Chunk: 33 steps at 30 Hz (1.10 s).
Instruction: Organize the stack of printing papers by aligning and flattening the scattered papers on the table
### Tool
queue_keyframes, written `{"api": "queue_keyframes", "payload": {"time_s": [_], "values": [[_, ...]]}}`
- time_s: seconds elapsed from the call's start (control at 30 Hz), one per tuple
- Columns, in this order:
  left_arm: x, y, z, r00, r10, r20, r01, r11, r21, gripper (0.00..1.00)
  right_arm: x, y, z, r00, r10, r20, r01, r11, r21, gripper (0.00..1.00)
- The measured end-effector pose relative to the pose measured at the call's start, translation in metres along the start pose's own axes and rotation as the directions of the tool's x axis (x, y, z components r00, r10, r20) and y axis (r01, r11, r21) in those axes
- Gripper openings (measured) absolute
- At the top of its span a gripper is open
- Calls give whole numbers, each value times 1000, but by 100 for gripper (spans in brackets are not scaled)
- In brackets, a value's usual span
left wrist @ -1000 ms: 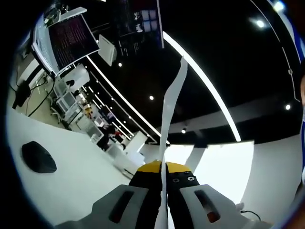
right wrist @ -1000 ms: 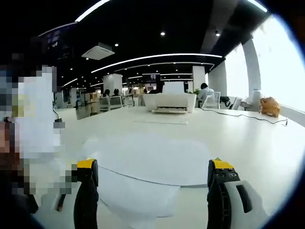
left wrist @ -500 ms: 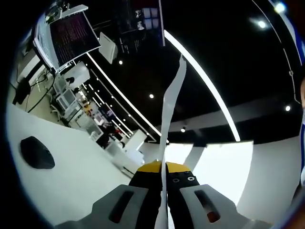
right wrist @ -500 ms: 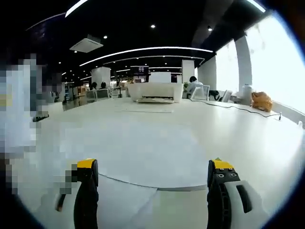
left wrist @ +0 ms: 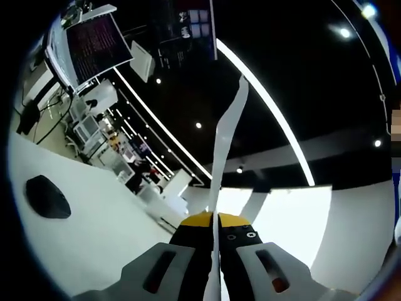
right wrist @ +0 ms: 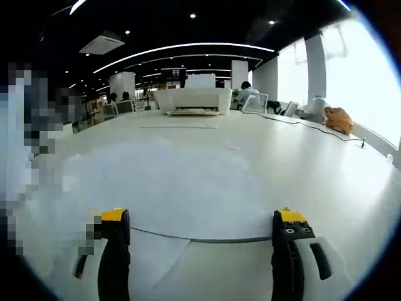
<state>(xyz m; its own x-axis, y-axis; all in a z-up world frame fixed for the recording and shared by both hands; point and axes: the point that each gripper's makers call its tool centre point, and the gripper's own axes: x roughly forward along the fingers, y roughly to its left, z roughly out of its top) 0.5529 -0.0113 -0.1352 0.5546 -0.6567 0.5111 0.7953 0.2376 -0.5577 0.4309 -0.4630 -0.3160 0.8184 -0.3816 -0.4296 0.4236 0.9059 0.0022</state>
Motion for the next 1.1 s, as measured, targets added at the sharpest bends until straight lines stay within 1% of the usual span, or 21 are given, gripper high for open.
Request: {"api": "queue_keyframes", "payload": {"time_s": [0.07,0.1,0.13,0.17,0.3,0.37,0.43,0.47,0.53,0.57,0.6,0.63,0.67,0.73,0.9,0.93,0.97,1.0,1.03,1.1], "values": [[-1,0,1,1000,-1,2,1,1000,-4,6,-2,2,0,1000,4,5,-4,1000,-3,86],[-1,0,1,1000,0,3,0,1000,-3,6,-3,5,1,1000,20,6,-20,1000,-7,80],[-1,0,1,1000,0,3,0,1000,-3,6,-4,7,0,1000,24,3,-24,1000,-8,77],[-1,1,1,1000,-1,3,1,1000,-4,6,-4,8,0,1000,27,7,-27,1000,-10,76],[-2,0,1,1000,-2,1,2,1000,-4,6,-4,16,1,998,56,25,-56,998,-26,67],[-3,0,0,1000,-2,-1,2,1000,1,6,-4,17,1,998,62,29,-61,998,-28,66],[-3,1,0,1000,-2,0,2,1000,0,6,-3,16,1,997,64,30,-63,998,-28,66],[-3,1,0,1000,-2,0,2,1000,-2,6,-3,16,1,998,63,30,-63,998,-28,69],[-3,1,0,1000,-2,1,2,1000,-2,6,-3,0,4,999,-17,46,19,999,-39,87],[-3,1,0,1000,-3,0,3,1000,-1,6,-2,-3,3,999,-26,41,27,999,-32,91],[-3,1,0,1000,-3,0,3,1000,0,6,-2,-2,3,999,-9,34,10,1000,-30,90],[-3,1,0,1000,-3,0,3,1000,0,6,-2,-1,-2,1000,-1,7,1,1000,12,90],[-3,1,-1,1000,-2,0,2,1000,-1,6,-2,-5,0,1000,-5,6,5,1000,-4,90],[-3,2,-1,1000,0,3,0,1000,-5,6,-6,-2,-1,1000,-14,-4,14,1000,10,90],[-4,6,-3,1000,8,-1,-8,1000,-3,6,-7,-1,1,1000,-10,4,10,1000,-7,90],[-4,8,-3,1000,17,1,-17,1000,-6,6,-7,0,1,1000,-6,3,6,1000,-7,89],[-3,9,-2,1000,19,4,-19,1000,-12,6,-6,1,0,1000,10,-10,-10,1000,11,88],[-3,8,-1,1000,18,6,-17,1000,-22,6,-5,0,3,1000,12,-1,-12,1000,-20,87],[-3,7,1,1000,13,9,-12,1000,-22,6,-5,-1,0,1000,3,-8,-3,1000,3,86],[-2,4,3,1000,12,4,-12,1000,0,6,-4,-1,0,1000,1,-2,-1,1000,5,82]]}}
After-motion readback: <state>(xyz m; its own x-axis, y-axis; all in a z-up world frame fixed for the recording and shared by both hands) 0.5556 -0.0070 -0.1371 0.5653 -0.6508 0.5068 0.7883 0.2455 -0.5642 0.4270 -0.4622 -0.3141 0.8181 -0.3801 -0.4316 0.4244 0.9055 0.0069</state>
